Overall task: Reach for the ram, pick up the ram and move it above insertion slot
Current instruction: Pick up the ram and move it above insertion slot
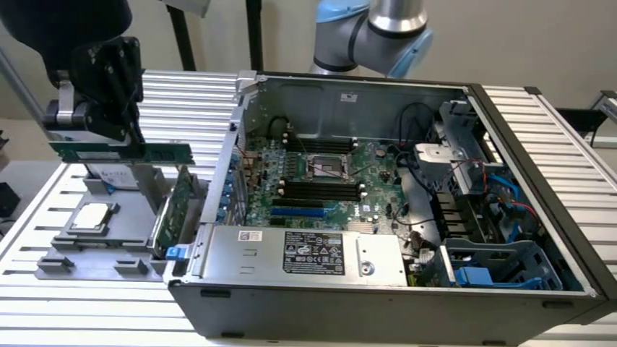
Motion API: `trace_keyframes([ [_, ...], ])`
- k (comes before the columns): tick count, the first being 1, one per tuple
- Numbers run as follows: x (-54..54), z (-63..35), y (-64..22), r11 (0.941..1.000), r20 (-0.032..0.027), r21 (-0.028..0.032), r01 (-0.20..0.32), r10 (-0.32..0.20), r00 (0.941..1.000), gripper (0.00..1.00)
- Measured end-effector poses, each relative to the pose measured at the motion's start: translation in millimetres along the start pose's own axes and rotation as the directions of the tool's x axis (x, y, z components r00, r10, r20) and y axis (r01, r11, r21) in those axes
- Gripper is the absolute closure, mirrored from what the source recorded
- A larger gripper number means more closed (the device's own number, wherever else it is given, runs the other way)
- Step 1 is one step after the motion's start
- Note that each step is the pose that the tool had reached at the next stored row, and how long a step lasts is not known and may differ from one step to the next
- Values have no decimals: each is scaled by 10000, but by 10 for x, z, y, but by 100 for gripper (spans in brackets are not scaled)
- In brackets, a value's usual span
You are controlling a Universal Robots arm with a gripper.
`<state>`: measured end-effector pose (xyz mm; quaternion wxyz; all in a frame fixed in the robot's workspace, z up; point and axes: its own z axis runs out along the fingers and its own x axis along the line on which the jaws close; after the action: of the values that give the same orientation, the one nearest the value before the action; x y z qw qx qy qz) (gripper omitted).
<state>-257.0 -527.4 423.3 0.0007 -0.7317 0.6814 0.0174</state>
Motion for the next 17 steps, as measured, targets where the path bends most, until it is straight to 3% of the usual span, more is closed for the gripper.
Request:
trace_keyframes([
  [7, -94, -4, -183, 10000, 0, 0, 0, 0, 10000, 86],
  [17, -346, -1, -375, 10000, 0, 0, -1, 1, 10000, 86],
])
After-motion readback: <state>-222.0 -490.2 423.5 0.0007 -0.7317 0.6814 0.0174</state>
